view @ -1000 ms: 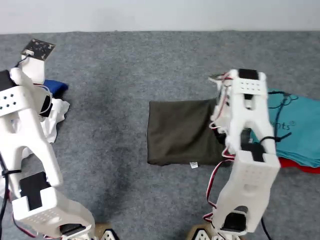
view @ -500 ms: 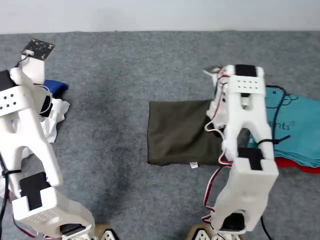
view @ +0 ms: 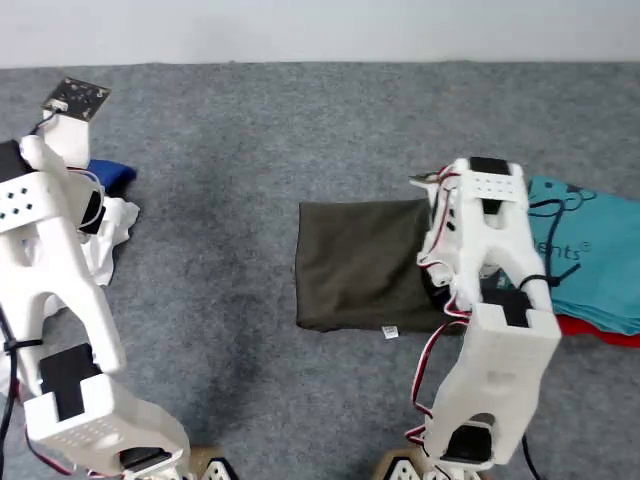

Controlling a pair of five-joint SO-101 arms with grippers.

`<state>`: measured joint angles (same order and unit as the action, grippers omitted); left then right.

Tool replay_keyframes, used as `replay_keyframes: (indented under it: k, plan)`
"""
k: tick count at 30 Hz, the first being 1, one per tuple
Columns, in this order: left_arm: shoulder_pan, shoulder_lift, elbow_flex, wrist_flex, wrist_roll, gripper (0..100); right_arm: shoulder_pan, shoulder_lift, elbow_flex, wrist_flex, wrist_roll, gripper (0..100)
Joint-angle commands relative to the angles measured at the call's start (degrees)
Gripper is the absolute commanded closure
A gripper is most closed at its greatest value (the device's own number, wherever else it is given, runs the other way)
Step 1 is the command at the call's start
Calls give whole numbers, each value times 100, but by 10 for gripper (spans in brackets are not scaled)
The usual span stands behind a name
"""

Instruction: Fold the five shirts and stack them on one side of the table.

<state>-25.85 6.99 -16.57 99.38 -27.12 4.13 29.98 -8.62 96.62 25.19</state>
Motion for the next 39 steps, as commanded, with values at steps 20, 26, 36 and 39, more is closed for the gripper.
replay_keyframes:
  k: [20, 26, 36, 39]
  plan:
    - [-18, -325, -22, 97, -44, 986, 242, -75, -35, -66, 123, 988]
    - [-18, -325, -22, 97, -44, 986, 488, -295, -149, 145, 281, 988]
    - [-18, -325, -22, 97, -44, 986, -409, -1297, -519, -13, -668, 930]
    - [-18, -334, -22, 97, -44, 986, -602, -1095, -510, -330, -1187, 768]
